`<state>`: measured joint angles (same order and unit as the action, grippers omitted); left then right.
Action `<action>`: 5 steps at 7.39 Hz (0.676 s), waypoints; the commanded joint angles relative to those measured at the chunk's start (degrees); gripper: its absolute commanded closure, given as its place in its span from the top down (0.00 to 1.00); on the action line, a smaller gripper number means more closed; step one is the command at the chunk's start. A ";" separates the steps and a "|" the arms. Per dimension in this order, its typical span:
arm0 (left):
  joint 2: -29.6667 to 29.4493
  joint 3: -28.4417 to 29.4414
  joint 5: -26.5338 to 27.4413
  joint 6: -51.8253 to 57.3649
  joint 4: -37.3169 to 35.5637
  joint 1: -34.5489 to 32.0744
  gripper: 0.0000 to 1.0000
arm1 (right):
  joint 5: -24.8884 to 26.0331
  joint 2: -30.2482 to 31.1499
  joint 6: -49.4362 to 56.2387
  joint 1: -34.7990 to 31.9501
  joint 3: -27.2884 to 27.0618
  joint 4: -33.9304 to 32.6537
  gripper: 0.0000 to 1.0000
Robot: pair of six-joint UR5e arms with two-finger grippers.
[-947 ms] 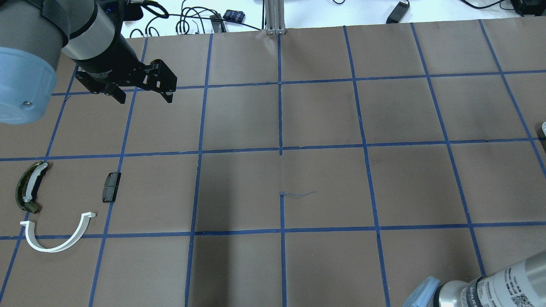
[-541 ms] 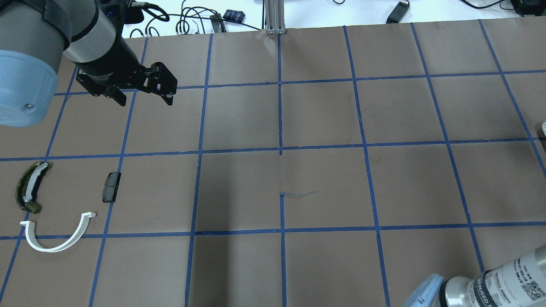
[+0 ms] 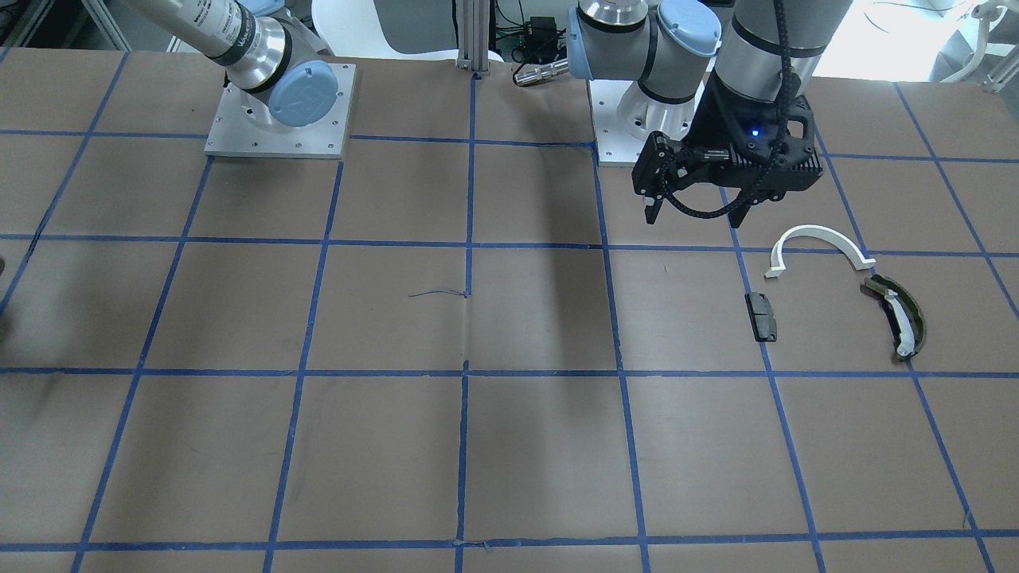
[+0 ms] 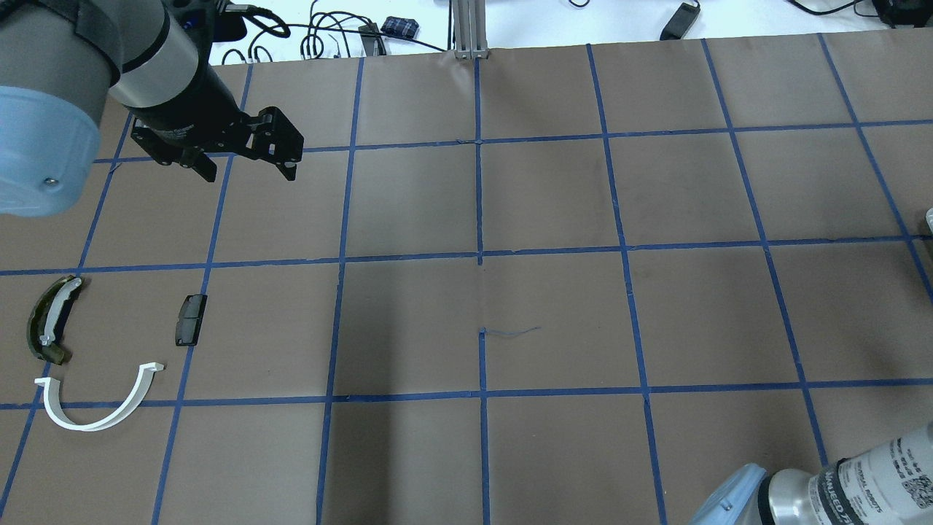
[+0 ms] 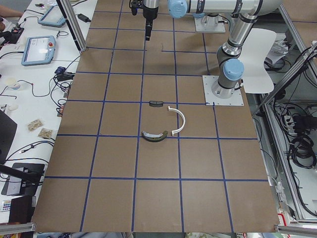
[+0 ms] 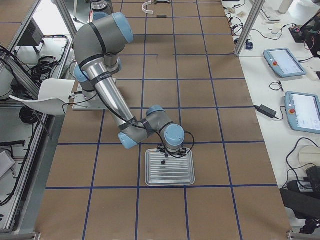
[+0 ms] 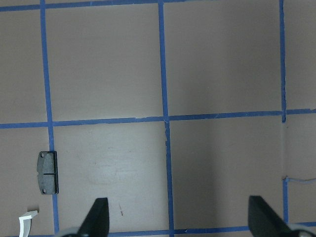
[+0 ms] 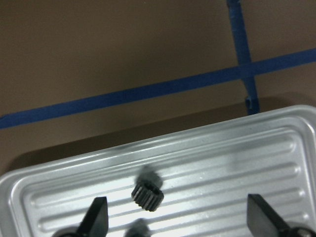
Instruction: Place bearing gear from tray to pile
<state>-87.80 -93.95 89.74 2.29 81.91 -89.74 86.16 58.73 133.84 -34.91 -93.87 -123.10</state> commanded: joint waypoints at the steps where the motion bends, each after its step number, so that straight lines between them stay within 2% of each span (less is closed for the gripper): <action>1: 0.00 0.00 0.00 0.00 0.00 0.00 1.00 | -0.29 0.15 0.81 0.54 -4.72 -7.64 0.96; 2: 0.00 0.00 0.00 0.00 0.00 0.00 1.00 | -0.38 0.24 1.42 0.54 -5.26 -8.73 0.93; 3: 0.00 -0.09 0.00 0.00 0.00 0.00 1.00 | -0.55 0.24 1.51 0.63 -5.27 -8.74 0.83; 4: 0.00 0.00 0.00 0.00 0.00 0.00 1.00 | -0.47 0.24 1.52 0.63 -5.35 -8.74 0.58; 5: 0.00 0.00 0.00 0.00 0.00 0.00 1.00 | -0.03 0.24 1.34 0.63 -5.36 -8.74 0.19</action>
<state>-87.80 -93.98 89.74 2.28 81.91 -89.74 85.79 58.97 135.26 -34.30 -99.13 -131.71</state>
